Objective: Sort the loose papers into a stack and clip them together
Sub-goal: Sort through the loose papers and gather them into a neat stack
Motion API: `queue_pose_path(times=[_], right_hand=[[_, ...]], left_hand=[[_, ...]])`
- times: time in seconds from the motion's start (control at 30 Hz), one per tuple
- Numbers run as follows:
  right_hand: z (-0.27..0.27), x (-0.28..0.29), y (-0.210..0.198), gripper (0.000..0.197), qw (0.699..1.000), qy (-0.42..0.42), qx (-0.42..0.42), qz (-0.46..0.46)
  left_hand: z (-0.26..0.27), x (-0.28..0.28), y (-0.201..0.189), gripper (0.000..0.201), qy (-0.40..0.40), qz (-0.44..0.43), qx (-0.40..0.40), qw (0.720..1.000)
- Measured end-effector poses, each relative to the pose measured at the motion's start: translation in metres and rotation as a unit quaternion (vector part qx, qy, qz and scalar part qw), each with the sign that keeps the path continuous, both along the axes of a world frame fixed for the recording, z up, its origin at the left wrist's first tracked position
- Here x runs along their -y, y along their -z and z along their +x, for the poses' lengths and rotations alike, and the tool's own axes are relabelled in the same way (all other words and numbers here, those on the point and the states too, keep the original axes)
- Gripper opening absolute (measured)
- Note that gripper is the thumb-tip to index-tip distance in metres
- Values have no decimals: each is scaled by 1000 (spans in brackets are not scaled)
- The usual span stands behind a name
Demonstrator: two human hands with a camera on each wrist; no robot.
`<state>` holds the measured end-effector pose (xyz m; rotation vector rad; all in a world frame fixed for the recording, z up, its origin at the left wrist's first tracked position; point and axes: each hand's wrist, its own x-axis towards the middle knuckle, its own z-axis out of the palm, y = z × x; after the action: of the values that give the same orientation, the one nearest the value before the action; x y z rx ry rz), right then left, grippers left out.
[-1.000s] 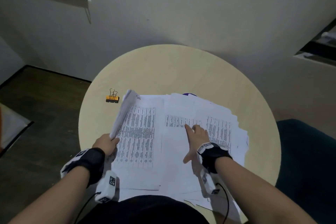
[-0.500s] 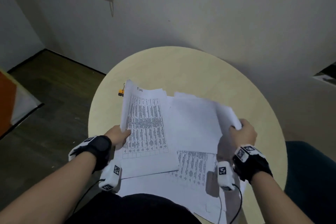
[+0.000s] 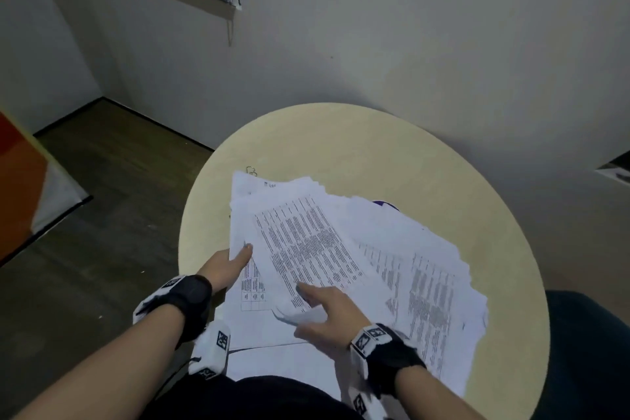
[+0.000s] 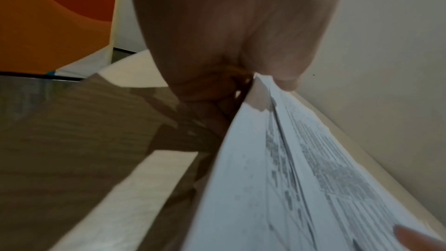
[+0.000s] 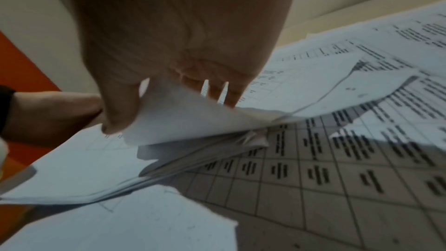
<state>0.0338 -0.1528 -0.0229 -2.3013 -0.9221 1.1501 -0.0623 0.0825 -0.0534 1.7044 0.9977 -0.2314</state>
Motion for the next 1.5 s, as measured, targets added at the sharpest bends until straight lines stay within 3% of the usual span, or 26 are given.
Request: queue_pose_path(times=[0.07, 0.13, 0.17, 0.23, 0.3, 0.37, 0.43, 0.47, 0.5, 0.57, 0.7, 0.83, 0.9, 1.0, 1.07, 1.1, 1.17, 1.3, 1.37, 1.43, 1.5], right_hand=[[-5, -3, 1, 86, 999, -30, -22, 7], [-6, -7, -2, 74, 996, -60, -63, 1], [-4, -9, -6, 64, 993, -33, -110, 16], [4, -14, -18, 43, 975, 130, -159, 84], [20, -7, -24, 37, 931, 319, -113, 140], [37, 8, -22, 49, 920, 383, 12, 87], [50, 26, -10, 68, 932, 356, 77, 2], [56, 34, -2, 69, 938, 334, 78, -40], [59, 40, 4, 60, 946, 308, 72, -68], [61, 48, 12, 22, 963, 248, 45, -98], [48, 47, 19, 45, 985, 158, 0, -71], [45, 35, 20, 31, 948, 312, 49, 36], [45, 27, 16, 30, 947, 310, 57, 61], [45, 15, 8, 29, 969, 233, 39, 67], [49, 13, 6, 9, 954, 276, 68, 95], [52, 16, 5, 8, 934, 329, 90, 110], [62, 30, 9, 36, 893, 420, 139, 81], [77, 68, 11, 76, 874, 421, 135, -202], [80, 76, 15, 72, 878, 419, 88, -214], [85, 76, 20, 44, 888, 430, 37, -156], [89, 76, 19, 43, 910, 396, -10, -125]], left_hand=[[1, -2, 3, 53, -16, -18, -1, 1000], [2, -1, 6, 36, -14, -29, 23, 999], [2, 0, 9, 30, -4, -10, 24, 1000], [3, 5, 9, 23, 6, 41, 6, 999], [4, 10, 7, 18, 2, 68, -1, 998], [4, 13, 8, 14, 4, 78, -3, 997], [5, 12, 9, 16, 7, 82, 0, 997], [5, 11, 8, 18, 5, 80, 2, 997], [5, 11, 7, 19, 2, 75, 4, 997], [4, 12, 6, 23, -5, 53, 10, 999], [3, 13, 6, 26, -14, 36, 20, 999], [4, 14, 4, 26, -13, 30, 10, 999], [4, 13, 3, 26, -17, 27, 11, 999], [5, 10, 4, 28, -16, 33, -1, 999], [6, 7, 2, 31, 13, 41, -21, 999], [6, 4, 0, 32, 24, 35, -28, 999], [6, -3, -1, 31, 35, 13, -36, 999], [4, -12, -8, 20, 87, 0, -61, 994], [6, -12, -11, 16, 90, -6, -69, 994], [5, -12, -12, 13, 83, -20, -76, 993], [4, -12, -12, 20, 83, -50, -70, 993]])
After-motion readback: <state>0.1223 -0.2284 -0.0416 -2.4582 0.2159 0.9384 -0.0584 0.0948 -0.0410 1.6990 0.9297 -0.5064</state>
